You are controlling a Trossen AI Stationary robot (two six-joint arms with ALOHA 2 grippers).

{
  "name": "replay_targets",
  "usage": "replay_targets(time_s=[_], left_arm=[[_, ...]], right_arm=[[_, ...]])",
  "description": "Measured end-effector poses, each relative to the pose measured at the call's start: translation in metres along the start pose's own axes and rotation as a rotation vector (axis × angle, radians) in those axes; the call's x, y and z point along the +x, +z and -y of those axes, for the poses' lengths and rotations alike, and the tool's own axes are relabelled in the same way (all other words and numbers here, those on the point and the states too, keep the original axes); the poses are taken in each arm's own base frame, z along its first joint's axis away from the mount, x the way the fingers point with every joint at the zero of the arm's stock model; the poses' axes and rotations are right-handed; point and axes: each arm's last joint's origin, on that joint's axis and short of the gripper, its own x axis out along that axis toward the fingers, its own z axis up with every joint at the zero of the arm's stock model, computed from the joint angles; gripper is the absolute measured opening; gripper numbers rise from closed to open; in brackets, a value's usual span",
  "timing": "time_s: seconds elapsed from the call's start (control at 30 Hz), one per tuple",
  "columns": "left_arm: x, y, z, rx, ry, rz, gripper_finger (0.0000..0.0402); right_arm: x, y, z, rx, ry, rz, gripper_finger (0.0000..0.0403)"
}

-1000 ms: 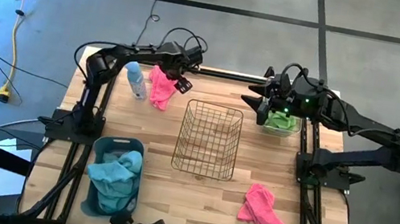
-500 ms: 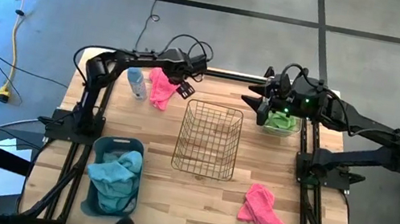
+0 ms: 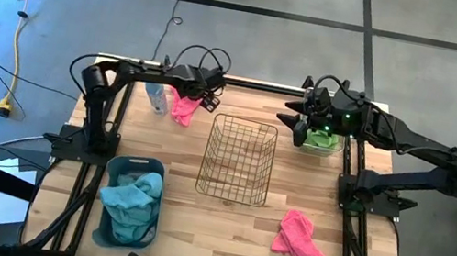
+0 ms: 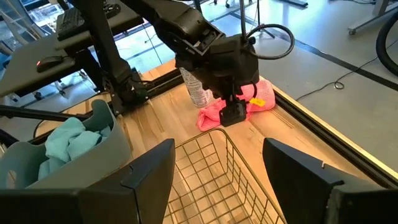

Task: Sort microfiber towel by color & place in baskets
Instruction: Put the top pink microfiber cloth into the gold wire basket

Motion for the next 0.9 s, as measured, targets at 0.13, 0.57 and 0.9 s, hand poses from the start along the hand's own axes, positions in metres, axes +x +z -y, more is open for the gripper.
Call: replay_targets(time_s=[0.13,0.57,0.9], left_arm=[[0.011,-0.002,-0.005,-0.005,0.003,-0.035,0.0271],[0.033,-0.007,0.001,-0.059,0.019,-0.070,0.0268],[0.031,-0.012,0.000,-0.014,-0.011,-0.133,0.0029]], right_arm=[[0.000,0.000,0.000,-0.014,-0.003,0.001,0.0241],[0.000,0.000,0.000,-0.018,-0.003,0.002,0.0241],[0.000,0.000,0.000,0.002,-0.004,0.002,0.0241]])
